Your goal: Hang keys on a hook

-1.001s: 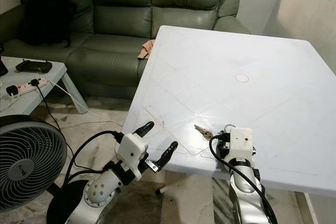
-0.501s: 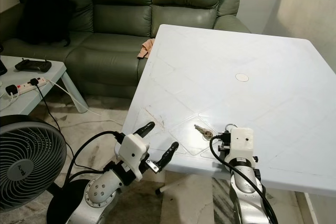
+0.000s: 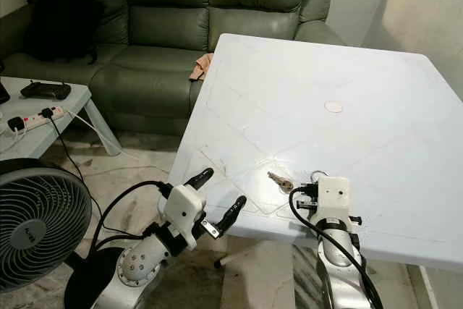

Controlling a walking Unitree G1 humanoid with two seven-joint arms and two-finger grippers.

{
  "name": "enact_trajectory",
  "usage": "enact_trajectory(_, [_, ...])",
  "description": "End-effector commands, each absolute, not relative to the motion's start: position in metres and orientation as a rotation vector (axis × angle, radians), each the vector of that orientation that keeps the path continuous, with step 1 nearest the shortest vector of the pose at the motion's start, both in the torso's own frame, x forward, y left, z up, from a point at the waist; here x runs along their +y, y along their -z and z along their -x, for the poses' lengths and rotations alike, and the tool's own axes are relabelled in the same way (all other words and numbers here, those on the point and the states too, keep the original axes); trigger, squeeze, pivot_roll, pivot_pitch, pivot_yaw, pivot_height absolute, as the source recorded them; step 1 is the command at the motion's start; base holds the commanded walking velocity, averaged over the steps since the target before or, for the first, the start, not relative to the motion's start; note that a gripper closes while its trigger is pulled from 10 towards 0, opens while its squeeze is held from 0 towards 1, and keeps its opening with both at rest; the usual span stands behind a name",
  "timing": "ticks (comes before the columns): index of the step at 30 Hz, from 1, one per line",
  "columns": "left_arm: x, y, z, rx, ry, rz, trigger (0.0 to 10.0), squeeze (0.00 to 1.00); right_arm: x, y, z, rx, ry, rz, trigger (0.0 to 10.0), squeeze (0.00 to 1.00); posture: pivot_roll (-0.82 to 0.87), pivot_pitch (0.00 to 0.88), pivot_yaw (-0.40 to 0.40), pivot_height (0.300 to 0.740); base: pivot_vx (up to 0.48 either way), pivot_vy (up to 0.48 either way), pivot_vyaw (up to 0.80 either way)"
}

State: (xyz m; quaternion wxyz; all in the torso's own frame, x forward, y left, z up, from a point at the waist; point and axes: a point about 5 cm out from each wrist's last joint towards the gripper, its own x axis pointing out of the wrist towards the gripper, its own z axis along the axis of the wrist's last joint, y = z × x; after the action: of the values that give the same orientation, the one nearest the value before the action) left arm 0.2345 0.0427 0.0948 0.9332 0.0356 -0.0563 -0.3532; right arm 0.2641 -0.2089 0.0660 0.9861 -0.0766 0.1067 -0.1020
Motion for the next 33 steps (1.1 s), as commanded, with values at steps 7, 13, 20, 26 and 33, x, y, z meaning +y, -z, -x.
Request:
enact_trajectory(7, [0.042, -0.098, -0.234, -0.125, 0.712, -0.078, 10.0, 0.0, -0.209, -0.059, -0.26, 0.247, 0.22, 0.146, 0.8, 0.0, -0.03, 0.048, -0.017, 0.74, 0.0, 0.0, 0.0])
enact_trajectory(13, [0.047, -0.097, -0.236, -0.109, 0.667, -0.063, 10.0, 0.0, -0.204, -0.07, -0.264, 0.141, 0.183, 0.115, 0.0, 0.0, -0.03, 0.042, -0.016, 0.74, 0.0, 0.0, 0.0])
enact_trajectory(20, [0.055, -0.098, -0.241, -0.111, 0.599, -0.051, 10.0, 0.0, -0.19, -0.096, -0.262, -0.077, 0.023, 0.091, 10.0, 0.0, -0.02, 0.028, -0.013, 0.74, 0.0, 0.0, 0.0])
enact_trajectory(26, [0.065, -0.104, -0.251, -0.127, 0.541, -0.029, 10.0, 0.0, -0.177, -0.103, -0.262, -0.138, -0.062, 0.022, 10.0, 0.0, -0.01, 0.008, -0.016, 0.74, 0.0, 0.0, 0.0])
enact_trajectory(33, [0.097, -0.116, -0.27, -0.182, 0.382, 0.033, 10.0, 0.0, -0.169, -0.111, -0.261, -0.219, -0.108, -0.025, 10.0, 0.0, 0.0, 0.0, -0.012, 0.74, 0.0, 0.0, 0.0])
